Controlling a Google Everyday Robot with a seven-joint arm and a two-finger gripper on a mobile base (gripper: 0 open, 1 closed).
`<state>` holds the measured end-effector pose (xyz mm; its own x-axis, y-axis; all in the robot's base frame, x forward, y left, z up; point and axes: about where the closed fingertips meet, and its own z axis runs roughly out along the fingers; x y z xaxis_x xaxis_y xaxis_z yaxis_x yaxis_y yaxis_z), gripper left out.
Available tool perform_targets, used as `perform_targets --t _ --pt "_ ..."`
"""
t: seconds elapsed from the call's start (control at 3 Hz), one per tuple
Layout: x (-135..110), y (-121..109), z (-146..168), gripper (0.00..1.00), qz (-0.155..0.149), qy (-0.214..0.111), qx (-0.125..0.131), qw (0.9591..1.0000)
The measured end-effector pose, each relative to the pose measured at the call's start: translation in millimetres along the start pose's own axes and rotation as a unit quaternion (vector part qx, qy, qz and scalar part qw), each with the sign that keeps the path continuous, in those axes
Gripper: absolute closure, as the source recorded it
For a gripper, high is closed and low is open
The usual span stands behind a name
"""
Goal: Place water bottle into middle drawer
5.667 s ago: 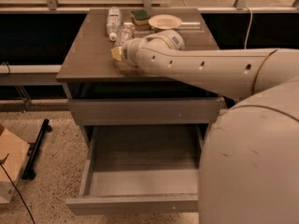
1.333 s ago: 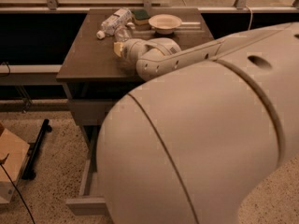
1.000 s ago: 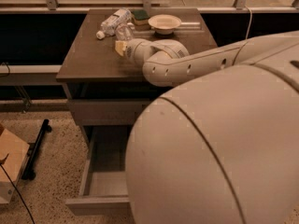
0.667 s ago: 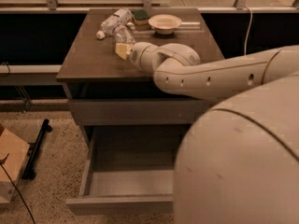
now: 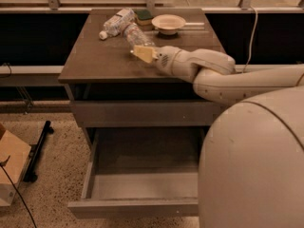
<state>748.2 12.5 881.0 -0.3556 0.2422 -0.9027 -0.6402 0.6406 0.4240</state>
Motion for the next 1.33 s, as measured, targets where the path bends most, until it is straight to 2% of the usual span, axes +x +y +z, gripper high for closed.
perform_targets --t 0.33,0.67,1.0,1.33 --pt "-4 -11 -30 1.00 -0.025 0.004 -0.052 0.9983" --pt "-8 12 -32 1.00 -0.046 -0.006 -0.096 0.9943" --pt "-10 15 -33 1.00 -0.068 -0.005 -0.097 0.9929" --pt "-6 22 -43 1.00 -0.092 0.018 -0.101 0.9905"
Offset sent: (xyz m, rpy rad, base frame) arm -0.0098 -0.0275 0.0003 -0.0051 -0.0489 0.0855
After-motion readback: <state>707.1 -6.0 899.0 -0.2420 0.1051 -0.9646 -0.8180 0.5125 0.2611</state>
